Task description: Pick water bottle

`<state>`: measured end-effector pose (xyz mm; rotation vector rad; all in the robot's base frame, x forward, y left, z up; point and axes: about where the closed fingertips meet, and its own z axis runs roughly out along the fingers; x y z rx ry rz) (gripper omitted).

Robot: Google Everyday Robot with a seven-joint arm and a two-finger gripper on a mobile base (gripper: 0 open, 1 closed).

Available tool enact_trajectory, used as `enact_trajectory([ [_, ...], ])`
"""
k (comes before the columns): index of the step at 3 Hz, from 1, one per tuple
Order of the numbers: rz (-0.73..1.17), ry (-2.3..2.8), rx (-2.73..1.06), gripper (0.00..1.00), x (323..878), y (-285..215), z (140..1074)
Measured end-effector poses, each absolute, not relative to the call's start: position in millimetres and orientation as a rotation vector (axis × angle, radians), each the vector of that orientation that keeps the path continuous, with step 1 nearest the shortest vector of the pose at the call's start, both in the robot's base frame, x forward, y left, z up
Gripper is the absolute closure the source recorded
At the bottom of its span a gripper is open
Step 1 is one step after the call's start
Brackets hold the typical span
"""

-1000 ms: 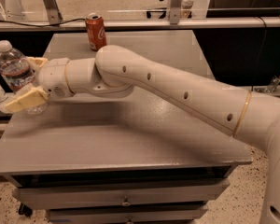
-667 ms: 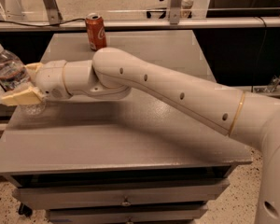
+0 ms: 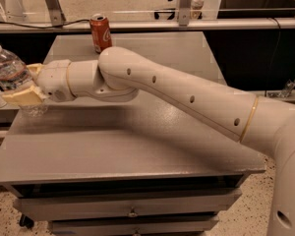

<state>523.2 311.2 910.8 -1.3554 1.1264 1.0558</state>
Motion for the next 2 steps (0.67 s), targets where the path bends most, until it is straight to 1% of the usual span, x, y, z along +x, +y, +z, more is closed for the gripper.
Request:
enact_trajectory([
  [1, 1.007, 1.133, -1.334, 1.0, 541, 276, 933],
  [2, 0.975, 1.149, -1.295, 1.0, 554, 226, 953],
])
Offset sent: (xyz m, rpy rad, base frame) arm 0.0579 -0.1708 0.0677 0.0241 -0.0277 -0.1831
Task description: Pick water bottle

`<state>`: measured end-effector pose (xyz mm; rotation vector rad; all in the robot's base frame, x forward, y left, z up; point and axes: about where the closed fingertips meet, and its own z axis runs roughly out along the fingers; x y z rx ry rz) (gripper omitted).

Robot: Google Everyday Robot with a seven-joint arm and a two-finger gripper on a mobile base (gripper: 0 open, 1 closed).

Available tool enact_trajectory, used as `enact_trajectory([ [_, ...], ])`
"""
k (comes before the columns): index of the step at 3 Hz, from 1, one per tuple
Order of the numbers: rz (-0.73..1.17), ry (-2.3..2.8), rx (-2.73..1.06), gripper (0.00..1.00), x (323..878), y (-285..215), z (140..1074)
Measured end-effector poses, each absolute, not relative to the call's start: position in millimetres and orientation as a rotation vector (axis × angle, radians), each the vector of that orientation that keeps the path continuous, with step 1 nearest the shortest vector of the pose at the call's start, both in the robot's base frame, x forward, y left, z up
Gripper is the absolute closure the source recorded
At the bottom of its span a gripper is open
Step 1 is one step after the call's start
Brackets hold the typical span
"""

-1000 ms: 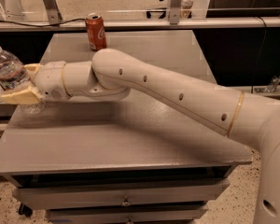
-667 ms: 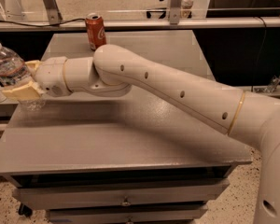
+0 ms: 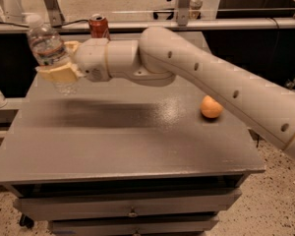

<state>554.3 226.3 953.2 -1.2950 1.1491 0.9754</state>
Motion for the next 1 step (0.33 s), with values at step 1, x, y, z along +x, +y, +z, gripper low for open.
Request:
enact_trajectory([
  [1, 0.97, 1.153, -1.29, 1.0, 556.1, 217.7, 954.5],
])
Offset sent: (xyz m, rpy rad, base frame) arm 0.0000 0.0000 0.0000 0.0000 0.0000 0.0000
